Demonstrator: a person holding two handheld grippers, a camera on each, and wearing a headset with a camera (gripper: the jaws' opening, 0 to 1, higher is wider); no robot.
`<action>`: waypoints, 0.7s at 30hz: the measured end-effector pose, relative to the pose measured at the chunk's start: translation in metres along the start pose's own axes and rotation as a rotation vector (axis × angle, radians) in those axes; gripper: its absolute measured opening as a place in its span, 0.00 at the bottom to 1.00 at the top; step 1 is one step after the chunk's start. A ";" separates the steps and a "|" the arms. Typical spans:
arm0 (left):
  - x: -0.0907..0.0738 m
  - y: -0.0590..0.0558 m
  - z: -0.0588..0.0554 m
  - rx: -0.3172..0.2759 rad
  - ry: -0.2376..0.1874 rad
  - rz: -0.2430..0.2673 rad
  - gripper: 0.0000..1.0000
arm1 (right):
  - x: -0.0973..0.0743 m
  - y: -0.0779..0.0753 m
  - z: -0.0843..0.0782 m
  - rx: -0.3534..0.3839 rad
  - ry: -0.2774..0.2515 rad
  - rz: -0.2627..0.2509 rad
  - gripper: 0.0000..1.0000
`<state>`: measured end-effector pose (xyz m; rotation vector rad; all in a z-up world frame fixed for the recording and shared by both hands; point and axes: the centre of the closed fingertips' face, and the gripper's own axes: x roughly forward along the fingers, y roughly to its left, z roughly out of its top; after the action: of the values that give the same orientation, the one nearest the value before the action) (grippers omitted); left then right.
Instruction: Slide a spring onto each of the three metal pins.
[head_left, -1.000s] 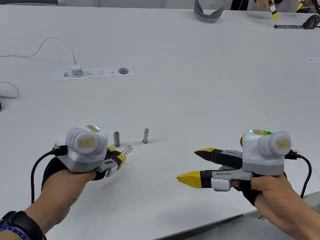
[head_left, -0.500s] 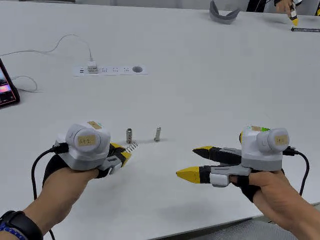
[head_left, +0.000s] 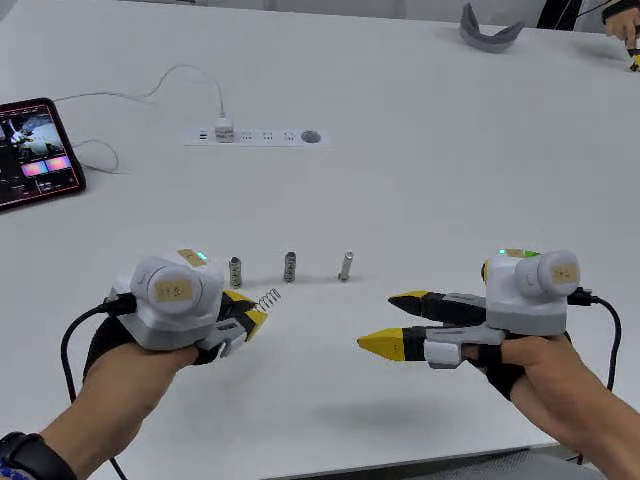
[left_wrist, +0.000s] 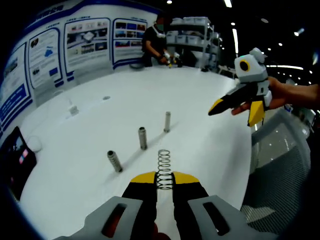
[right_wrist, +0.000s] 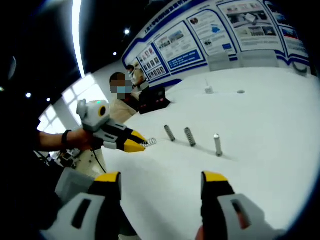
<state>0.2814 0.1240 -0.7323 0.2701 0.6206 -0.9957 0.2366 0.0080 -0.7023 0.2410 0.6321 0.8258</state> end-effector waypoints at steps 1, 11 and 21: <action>-0.002 0.000 0.000 -0.001 -0.001 0.001 0.11 | 0.002 0.001 0.000 -0.001 0.003 0.007 0.66; -0.018 -0.007 0.004 -0.002 -0.021 0.010 0.11 | 0.030 0.014 0.009 -0.005 0.018 0.100 0.59; -0.024 -0.022 0.007 0.002 -0.031 -0.002 0.11 | 0.048 0.027 0.021 0.049 0.001 0.190 0.51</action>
<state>0.2563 0.1259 -0.7108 0.2552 0.5924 -1.0007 0.2574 0.0623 -0.6948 0.3492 0.6374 0.9931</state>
